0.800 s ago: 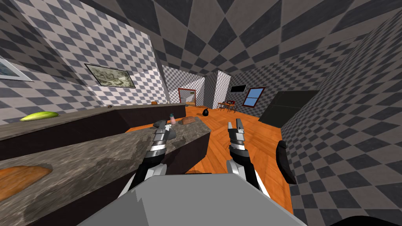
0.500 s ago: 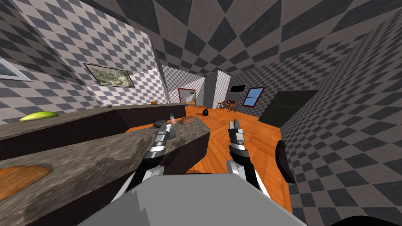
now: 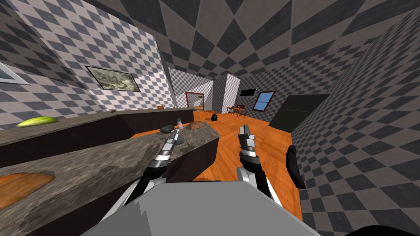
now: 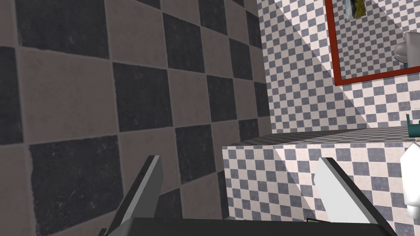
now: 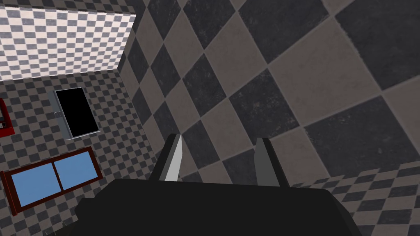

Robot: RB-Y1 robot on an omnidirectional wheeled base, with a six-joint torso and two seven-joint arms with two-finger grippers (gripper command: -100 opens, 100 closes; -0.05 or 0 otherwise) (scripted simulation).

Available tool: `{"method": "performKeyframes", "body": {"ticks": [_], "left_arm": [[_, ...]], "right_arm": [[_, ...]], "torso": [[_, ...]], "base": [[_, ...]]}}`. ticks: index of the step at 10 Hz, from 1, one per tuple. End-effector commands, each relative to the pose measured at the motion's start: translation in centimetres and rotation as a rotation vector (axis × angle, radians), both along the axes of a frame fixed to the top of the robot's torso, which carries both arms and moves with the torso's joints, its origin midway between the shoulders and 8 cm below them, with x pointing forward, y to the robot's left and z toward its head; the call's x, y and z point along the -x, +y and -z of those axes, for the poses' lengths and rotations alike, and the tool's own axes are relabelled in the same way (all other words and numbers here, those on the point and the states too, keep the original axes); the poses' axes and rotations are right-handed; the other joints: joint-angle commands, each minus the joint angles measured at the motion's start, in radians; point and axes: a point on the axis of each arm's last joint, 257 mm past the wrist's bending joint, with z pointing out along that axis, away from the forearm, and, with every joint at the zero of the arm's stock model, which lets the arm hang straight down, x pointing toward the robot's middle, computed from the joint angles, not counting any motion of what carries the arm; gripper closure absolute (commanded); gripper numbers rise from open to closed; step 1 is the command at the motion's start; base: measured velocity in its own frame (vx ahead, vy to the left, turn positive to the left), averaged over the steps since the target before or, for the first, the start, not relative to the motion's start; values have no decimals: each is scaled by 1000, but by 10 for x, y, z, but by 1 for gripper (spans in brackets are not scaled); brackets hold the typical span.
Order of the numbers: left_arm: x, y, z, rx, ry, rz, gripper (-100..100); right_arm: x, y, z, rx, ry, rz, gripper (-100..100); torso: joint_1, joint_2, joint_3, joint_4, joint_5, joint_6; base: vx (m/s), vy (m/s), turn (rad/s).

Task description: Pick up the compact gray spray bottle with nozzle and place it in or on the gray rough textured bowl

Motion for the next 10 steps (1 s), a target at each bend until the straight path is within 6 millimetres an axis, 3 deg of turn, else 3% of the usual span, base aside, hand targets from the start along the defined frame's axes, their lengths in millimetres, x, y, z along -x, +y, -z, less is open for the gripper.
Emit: {"method": "performKeyframes", "body": {"ticks": [1, 4, 6, 10], "left_arm": [[0, 2, 11, -59, 28, 12, -100], [-1, 3, 22, -121, 55, 28, -100], [0, 11, 44, -214, 105, 40, -100], [1, 21, 67, -338, 163, 69, -100]], "right_arm": [[0, 0, 0, 0, 0, 0, 0], [0, 0, 0, 0, 0, 0, 0], [0, 0, 0, 0, 0, 0, 0], [0, 0, 0, 0, 0, 0, 0]], "torso": [[0, 0, 0, 0, 0, 0], [1, 0, 0, 0, 0, 0], [1, 0, 0, 0, 0, 0], [1, 0, 0, 0, 0, 0]], "base": [[-19, 9, -19], [-15, 9, -24], [-18, 15, -56], [-18, 17, -44]]}}
